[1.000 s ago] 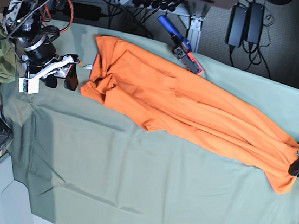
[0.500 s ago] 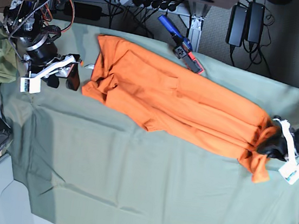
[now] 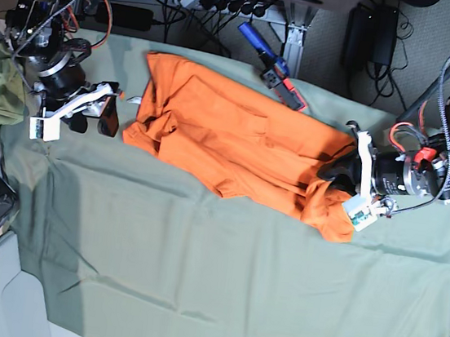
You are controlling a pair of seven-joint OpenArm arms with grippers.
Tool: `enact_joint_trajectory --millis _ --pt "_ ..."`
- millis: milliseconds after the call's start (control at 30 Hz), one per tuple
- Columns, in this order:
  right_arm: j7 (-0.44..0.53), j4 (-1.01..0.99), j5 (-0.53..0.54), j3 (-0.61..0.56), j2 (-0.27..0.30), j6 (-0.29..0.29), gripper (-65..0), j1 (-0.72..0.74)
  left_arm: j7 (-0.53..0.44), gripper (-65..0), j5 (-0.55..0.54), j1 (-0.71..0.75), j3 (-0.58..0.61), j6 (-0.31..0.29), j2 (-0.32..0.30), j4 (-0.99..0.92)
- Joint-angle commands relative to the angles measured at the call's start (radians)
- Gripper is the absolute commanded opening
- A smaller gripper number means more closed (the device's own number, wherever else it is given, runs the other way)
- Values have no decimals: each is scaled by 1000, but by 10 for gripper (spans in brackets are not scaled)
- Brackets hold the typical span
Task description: Fold the T-shirt properly
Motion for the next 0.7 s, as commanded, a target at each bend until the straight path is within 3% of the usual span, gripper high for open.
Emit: enact_joint_trajectory --millis 0,100,200,267,667 --pt "26 18 9 10 15 79 -273 7 -26 -650 -18 -19 4 -9 -2 18" --pt "21 18 9 10 15 79 -272 5 -26 -650 -21 -19 35 -9 -1 18" --pt "18 18 23 10 13 79 -264 -6 -26 -400 -21 -18 63 -9 0 18" --pt "15 17 28 10 1 79 -212 -10 -26 -312 -29 -19 67 -9 8 18" --pt "18 13 49 10 -206 79 -211 -73 27 -311 -259 -19 68 -9 84 18"
